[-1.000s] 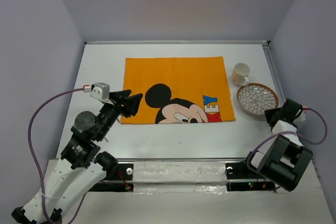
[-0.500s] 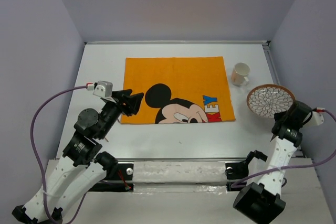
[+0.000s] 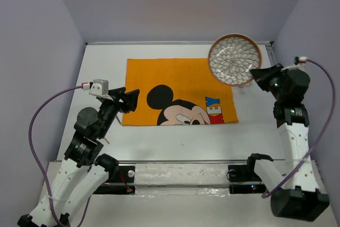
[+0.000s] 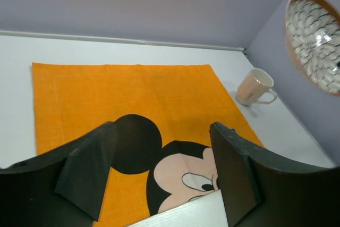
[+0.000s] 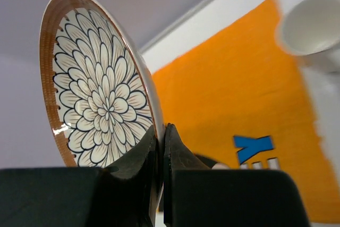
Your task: Set the dinner table for one person
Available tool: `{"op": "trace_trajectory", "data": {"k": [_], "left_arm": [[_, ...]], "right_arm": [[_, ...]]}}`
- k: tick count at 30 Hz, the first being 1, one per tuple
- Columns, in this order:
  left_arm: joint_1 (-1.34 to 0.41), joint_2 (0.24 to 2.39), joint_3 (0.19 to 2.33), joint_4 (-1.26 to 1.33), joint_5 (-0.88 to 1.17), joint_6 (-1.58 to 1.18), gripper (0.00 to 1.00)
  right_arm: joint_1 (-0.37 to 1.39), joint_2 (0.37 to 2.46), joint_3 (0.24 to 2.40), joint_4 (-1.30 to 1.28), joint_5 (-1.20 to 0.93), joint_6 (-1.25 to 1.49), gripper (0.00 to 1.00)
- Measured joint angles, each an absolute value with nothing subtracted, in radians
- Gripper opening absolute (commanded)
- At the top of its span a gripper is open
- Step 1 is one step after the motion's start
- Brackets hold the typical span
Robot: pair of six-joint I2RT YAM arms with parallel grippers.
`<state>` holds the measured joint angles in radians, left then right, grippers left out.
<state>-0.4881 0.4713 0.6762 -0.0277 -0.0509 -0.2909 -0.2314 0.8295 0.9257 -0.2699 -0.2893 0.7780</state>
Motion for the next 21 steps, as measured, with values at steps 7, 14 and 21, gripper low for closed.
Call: {"op": "trace_trajectory", "data": {"k": [7,14,21], "left_arm": [[-0.416,0.485,0.676,-0.027,-0.049,-0.285,0.99],[-0.356,0.497,0.676,-0.027,-0.045,-0.285,0.99],[-0.338,0.509,0.676,-0.026,-0.035,-0.285,0.99]], "right_arm": [[0.244,1.211,0.979,-0.140,-0.316,0.731,0.00],[0.321,1.483,1.000,-0.086,-0.308,0.723,0.00],[0.324,1.636,1.036,0.004,-0.293,0.734,0.00]]}}
